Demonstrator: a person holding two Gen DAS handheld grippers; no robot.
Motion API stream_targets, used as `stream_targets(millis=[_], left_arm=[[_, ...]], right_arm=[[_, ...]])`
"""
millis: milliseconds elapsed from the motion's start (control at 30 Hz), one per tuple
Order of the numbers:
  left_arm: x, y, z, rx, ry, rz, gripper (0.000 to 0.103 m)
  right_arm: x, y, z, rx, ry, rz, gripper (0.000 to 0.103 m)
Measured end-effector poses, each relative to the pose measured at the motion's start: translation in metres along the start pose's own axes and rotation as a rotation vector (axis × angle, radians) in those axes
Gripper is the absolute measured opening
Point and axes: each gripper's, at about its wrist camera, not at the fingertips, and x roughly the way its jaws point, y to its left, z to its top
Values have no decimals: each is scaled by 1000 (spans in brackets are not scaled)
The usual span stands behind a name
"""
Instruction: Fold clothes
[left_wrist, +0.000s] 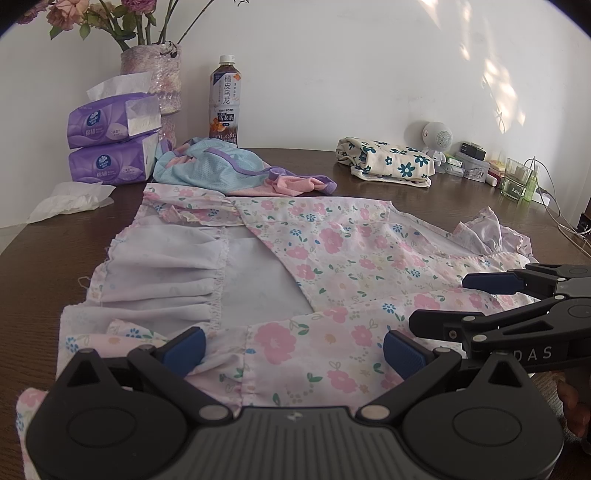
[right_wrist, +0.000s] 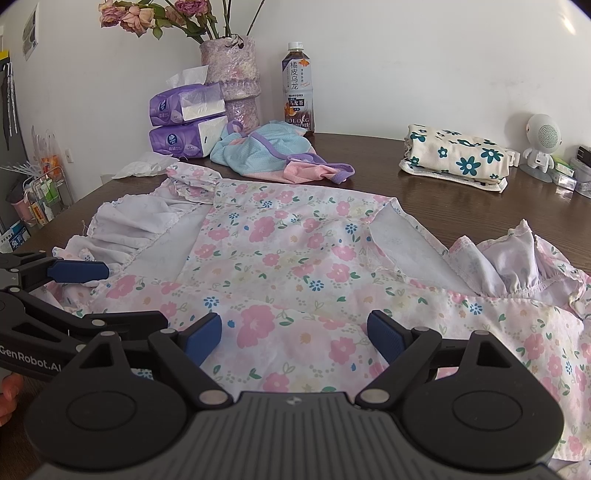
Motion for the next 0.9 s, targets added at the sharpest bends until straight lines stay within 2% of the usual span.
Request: stream_targets(millis=[900], left_arm=[[0, 1, 0, -5, -1, -5, 103]], right_arm=[[0, 0, 0, 4, 0, 3, 89]])
